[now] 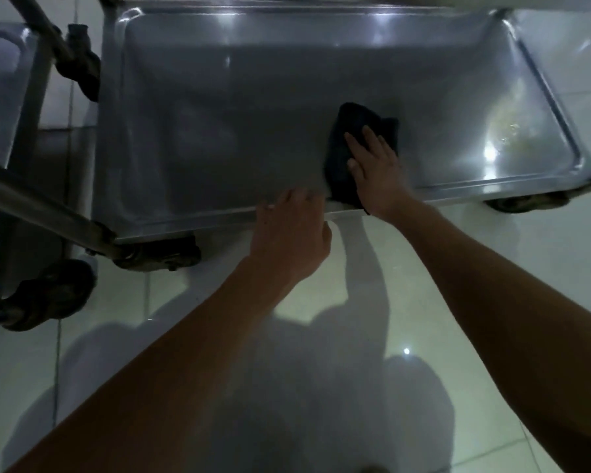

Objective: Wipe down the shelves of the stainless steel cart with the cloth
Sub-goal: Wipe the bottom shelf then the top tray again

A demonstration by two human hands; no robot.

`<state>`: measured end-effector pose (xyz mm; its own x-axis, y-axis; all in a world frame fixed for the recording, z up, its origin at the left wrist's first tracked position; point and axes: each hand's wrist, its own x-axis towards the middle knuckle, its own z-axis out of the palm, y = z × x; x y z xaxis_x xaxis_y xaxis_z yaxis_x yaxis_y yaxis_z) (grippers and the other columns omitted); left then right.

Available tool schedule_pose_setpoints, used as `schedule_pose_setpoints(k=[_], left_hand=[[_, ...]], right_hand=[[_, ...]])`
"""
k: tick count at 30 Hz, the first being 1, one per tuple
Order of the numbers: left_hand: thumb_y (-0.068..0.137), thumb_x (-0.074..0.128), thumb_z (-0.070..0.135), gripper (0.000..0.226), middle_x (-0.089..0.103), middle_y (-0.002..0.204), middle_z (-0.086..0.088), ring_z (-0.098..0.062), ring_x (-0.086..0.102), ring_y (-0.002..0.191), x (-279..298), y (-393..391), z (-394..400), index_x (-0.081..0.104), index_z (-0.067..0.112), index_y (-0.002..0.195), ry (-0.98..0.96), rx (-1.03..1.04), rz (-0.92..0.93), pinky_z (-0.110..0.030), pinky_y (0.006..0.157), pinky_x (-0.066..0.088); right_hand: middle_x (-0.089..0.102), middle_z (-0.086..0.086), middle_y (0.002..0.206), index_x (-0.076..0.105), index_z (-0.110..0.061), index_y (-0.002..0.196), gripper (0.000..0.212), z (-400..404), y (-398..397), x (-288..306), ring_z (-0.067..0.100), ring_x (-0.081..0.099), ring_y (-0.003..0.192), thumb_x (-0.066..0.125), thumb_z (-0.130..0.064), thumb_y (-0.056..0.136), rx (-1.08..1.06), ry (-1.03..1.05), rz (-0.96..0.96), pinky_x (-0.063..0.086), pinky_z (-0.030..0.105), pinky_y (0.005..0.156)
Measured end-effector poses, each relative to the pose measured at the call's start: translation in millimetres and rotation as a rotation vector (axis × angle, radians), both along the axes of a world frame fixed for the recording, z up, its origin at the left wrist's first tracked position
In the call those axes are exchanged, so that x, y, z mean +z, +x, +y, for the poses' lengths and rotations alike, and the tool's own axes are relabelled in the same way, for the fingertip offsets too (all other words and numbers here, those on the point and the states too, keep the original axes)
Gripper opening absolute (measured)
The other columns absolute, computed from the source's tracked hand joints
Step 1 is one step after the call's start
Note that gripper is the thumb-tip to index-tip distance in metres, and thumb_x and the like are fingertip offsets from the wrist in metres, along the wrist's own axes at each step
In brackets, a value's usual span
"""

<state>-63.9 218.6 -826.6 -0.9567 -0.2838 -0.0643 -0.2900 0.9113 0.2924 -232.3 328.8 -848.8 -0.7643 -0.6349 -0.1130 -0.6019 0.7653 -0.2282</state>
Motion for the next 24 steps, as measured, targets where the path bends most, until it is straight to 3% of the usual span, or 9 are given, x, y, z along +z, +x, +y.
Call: schedule_pose_setpoints(k=[5, 8, 11, 17, 24], left_hand=[[0.091, 0.053, 0.035, 0.041, 0.052, 0.131, -0.007, -0.030, 0.047, 0.124, -0.6, 5.0, 6.0, 0.054, 0.020, 0.130, -0.034, -0.024, -0.072, -0.056, 0.104, 0.039], [0.090, 0.055, 0.033, 0.044, 0.049, 0.135, -0.009, -0.032, 0.045, 0.129, 0.9, 6.4, 8.4, 0.053, 0.017, 0.131, -0.065, -0.043, -0.090, -0.058, 0.107, 0.036], [0.089, 0.056, 0.030, 0.037, 0.051, 0.130, -0.012, -0.035, 0.049, 0.124, 5.0, 5.0, 9.2, 0.058, 0.014, 0.122, -0.003, 0.001, -0.090, -0.060, 0.105, 0.036], [0.087, 0.059, 0.026, 0.027, 0.060, 0.123, -0.015, -0.038, 0.055, 0.118, 12.4, 0.5, 6.7, 0.066, 0.014, 0.110, 0.197, 0.092, -0.076, -0.056, 0.105, 0.040], [0.087, 0.059, 0.030, 0.036, 0.052, 0.133, -0.010, -0.033, 0.051, 0.124, 5.1, -6.1, 14.4, 0.064, 0.017, 0.120, 0.028, 0.092, -0.109, -0.059, 0.106, 0.037]], right_hand=[[0.012, 0.011, 0.167, 0.020, -0.025, 0.159, 0.051, 22.2, 31.0, 3.5, 0.031, 0.012, 0.154, 0.022, -0.036, 0.109, 0.005, 0.060, 0.031, 0.015, 0.048, 0.124], [0.001, 0.008, 0.168, 0.010, -0.026, 0.161, 0.054, 17.8, 39.4, 17.5, 0.033, 0.006, 0.154, 0.023, -0.036, 0.109, -0.036, 0.137, -0.023, 0.013, 0.050, 0.124], [-0.003, 0.007, 0.168, 0.003, -0.029, 0.161, 0.058, 23.6, 59.6, 40.6, 0.033, 0.006, 0.154, 0.026, -0.039, 0.109, -0.049, 0.215, -0.072, 0.016, 0.052, 0.123], [0.008, 0.010, 0.167, 0.013, -0.024, 0.160, 0.057, 55.4, 87.8, 94.9, 0.031, 0.016, 0.152, 0.028, -0.041, 0.108, 0.151, 0.368, -0.050, 0.026, 0.051, 0.120], [0.007, 0.009, 0.168, 0.013, -0.022, 0.160, 0.058, 54.8, 45.7, 78.8, 0.031, 0.015, 0.153, 0.031, -0.041, 0.108, 0.155, 0.296, -0.070, 0.029, 0.053, 0.118]])
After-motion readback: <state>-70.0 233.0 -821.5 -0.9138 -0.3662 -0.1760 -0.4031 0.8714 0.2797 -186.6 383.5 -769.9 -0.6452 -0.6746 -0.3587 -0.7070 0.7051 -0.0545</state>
